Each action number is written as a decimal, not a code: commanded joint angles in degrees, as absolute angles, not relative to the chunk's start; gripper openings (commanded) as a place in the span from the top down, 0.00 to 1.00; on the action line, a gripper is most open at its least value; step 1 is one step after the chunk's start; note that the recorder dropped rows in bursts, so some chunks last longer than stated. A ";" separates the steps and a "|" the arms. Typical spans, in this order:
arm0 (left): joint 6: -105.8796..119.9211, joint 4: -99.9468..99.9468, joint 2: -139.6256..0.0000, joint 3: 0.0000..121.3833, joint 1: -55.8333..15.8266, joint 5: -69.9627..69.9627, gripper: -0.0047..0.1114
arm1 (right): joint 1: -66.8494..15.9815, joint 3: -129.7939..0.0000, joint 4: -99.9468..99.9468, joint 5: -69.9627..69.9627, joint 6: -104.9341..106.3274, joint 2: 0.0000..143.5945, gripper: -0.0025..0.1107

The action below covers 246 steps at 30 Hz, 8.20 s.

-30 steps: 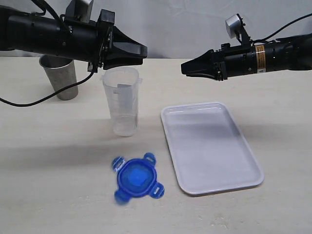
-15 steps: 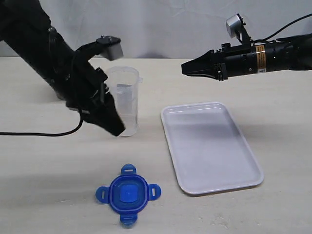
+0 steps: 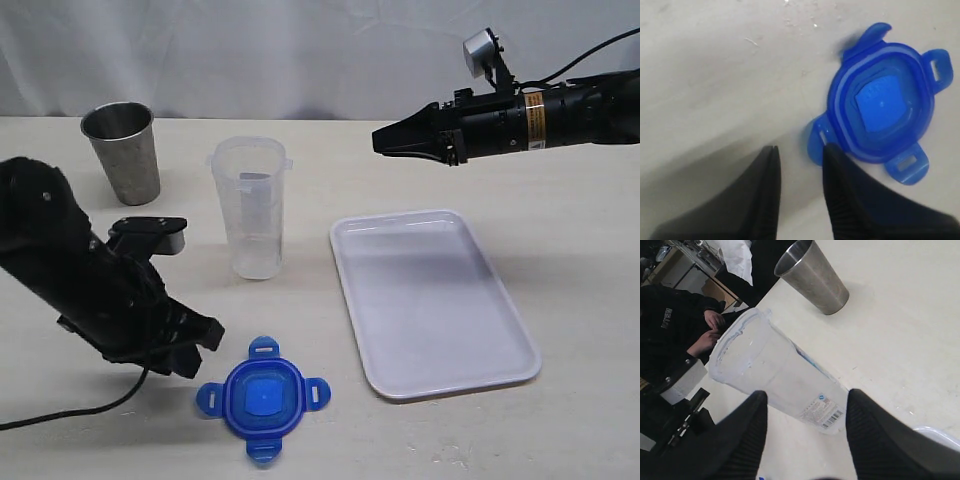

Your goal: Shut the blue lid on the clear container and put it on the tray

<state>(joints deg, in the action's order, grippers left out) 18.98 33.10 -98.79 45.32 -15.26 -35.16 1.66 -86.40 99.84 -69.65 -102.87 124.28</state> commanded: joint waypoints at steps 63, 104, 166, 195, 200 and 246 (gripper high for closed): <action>30.28 24.67 -96.86 49.32 -15.34 -36.24 0.96 | 1.96 -86.23 99.95 -69.96 -102.57 124.09 0.56; 49.34 36.47 -106.26 49.32 -15.34 -34.23 0.75 | 1.85 -86.23 99.95 -69.96 -102.59 124.09 0.56; 52.75 26.19 -104.09 52.68 -15.41 -33.99 0.60 | 1.85 -86.23 99.95 -69.96 -102.37 124.09 0.56; 61.00 33.68 -108.65 52.79 -15.31 -35.34 0.80 | 1.85 -86.23 99.95 -69.96 -102.24 124.09 0.56; 61.12 33.56 -108.65 52.79 -15.31 -35.73 0.93 | 1.85 -86.23 99.95 -69.96 -102.24 124.09 0.56; 41.55 -7.97 -83.56 64.79 -15.31 -44.79 0.96 | 1.85 -86.23 99.95 -69.96 -101.19 124.09 0.56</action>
